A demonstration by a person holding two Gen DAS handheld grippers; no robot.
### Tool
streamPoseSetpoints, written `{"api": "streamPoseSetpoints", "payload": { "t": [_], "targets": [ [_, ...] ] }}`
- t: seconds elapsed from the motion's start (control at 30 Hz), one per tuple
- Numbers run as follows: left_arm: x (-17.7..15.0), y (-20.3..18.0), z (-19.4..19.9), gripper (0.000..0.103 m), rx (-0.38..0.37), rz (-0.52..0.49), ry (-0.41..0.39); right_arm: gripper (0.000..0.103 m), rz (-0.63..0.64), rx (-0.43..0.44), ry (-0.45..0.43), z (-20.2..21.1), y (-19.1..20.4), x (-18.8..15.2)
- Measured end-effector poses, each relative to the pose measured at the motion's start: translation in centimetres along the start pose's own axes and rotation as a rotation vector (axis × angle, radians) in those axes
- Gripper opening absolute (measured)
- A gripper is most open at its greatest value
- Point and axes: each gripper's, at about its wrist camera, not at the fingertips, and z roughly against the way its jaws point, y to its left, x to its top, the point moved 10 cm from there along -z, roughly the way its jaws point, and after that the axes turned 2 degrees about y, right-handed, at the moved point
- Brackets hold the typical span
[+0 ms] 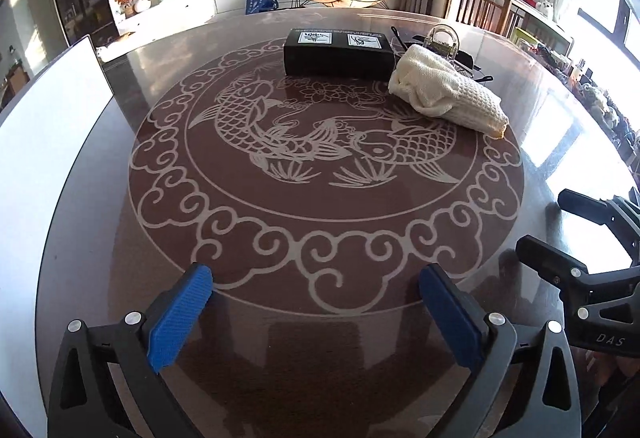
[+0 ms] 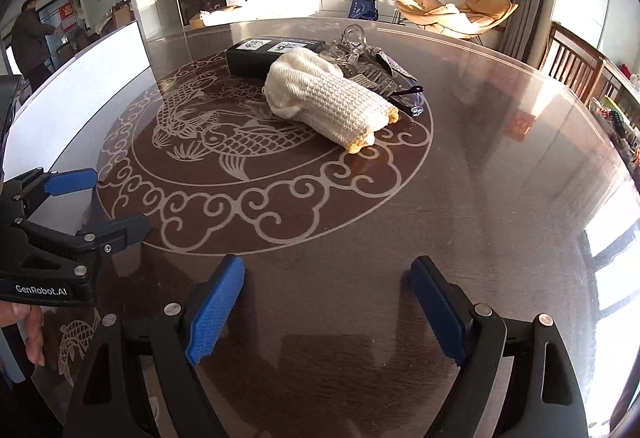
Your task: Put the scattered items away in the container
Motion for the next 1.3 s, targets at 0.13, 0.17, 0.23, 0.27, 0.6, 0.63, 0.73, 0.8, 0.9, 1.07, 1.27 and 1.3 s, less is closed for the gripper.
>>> {"api": "streamPoseSetpoints", "payload": {
  "t": [0.13, 0.17, 0.23, 0.27, 0.6, 0.63, 0.73, 0.8, 0.9, 1.07, 1.27, 1.3],
  "targets": [
    [0.0, 0.05, -0.14, 0.103, 0.0, 0.0, -0.002, 0.087, 0.0, 0.0, 0.0, -0.08, 0.07, 0.05],
    [0.02, 0.06, -0.17, 0.103, 0.0, 0.0, -0.002, 0.087, 0.0, 0.001, 0.0, -0.07, 0.08, 0.04],
    [0.02, 0.04, -0.19, 0.103, 0.0, -0.001, -0.002, 0.087, 0.0, 0.002, 0.0, -0.08, 0.09, 0.03],
    [0.02, 0.05, -0.19, 0.103, 0.0, -0.001, -0.002, 0.087, 0.0, 0.002, 0.0, -0.08, 0.12, 0.02],
    [0.01, 0.05, -0.2, 0.103, 0.0, -0.001, -0.002, 0.088, 0.0, 0.001, 0.0, -0.07, 0.15, 0.01],
    [0.0, 0.05, -0.2, 0.103, 0.0, -0.001, -0.002, 0.088, 0.0, 0.001, 0.0, -0.06, 0.15, 0.01],
    [0.01, 0.03, -0.21, 0.103, 0.0, -0.001, -0.002, 0.088, -0.001, 0.001, 0.0, -0.06, 0.14, 0.01],
    [0.01, 0.03, -0.21, 0.103, 0.0, -0.001, -0.002, 0.088, -0.001, 0.001, 0.0, -0.05, 0.14, 0.01],
    [0.0, 0.04, -0.19, 0.103, 0.0, -0.001, -0.002, 0.088, -0.001, 0.001, 0.0, -0.04, 0.13, 0.01],
    [0.0, 0.06, -0.18, 0.103, 0.0, -0.001, -0.002, 0.088, -0.001, 0.001, 0.0, -0.04, 0.11, 0.02],
    [0.01, 0.02, -0.22, 0.103, 0.0, -0.001, -0.002, 0.088, -0.001, 0.001, 0.0, -0.03, 0.1, 0.01],
    [0.01, 0.02, -0.23, 0.103, 0.0, -0.001, -0.002, 0.088, -0.001, 0.001, 0.0, -0.03, 0.09, 0.02]
  ]
}}
